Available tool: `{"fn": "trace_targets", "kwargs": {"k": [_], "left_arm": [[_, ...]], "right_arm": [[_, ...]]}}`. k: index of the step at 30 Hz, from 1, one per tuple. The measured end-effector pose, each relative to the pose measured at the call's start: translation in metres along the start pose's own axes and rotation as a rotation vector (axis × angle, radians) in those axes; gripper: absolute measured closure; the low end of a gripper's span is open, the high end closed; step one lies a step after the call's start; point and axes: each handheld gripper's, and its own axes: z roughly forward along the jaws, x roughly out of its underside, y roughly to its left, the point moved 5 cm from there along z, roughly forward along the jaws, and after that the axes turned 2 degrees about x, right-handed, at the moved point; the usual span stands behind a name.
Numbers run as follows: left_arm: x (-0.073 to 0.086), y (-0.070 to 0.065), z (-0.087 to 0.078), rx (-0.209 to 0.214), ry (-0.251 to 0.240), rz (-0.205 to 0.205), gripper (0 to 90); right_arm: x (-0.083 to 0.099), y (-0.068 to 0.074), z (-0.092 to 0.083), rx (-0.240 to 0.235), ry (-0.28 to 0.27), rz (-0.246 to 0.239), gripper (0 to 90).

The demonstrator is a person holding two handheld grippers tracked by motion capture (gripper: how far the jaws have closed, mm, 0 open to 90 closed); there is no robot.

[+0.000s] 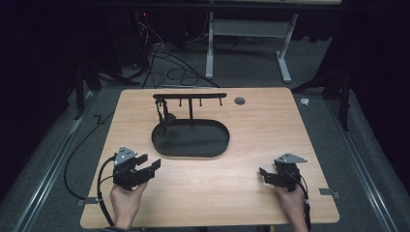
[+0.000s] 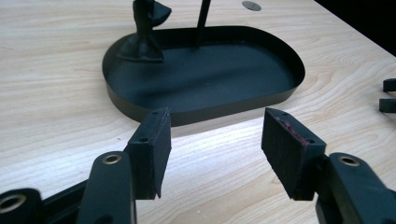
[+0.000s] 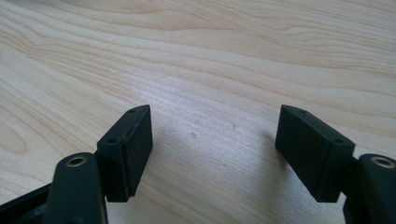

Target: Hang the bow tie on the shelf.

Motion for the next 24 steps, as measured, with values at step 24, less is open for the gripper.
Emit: {"fn": "trace_targets", "kwargs": {"k": [24], "left_arm": [[0.023,-0.005,0.034,-0.013,0.073,0.008,43.0]], "right_arm": [[0.0,0.0,0.0,0.0,0.0,-0.002,28.8]]}}
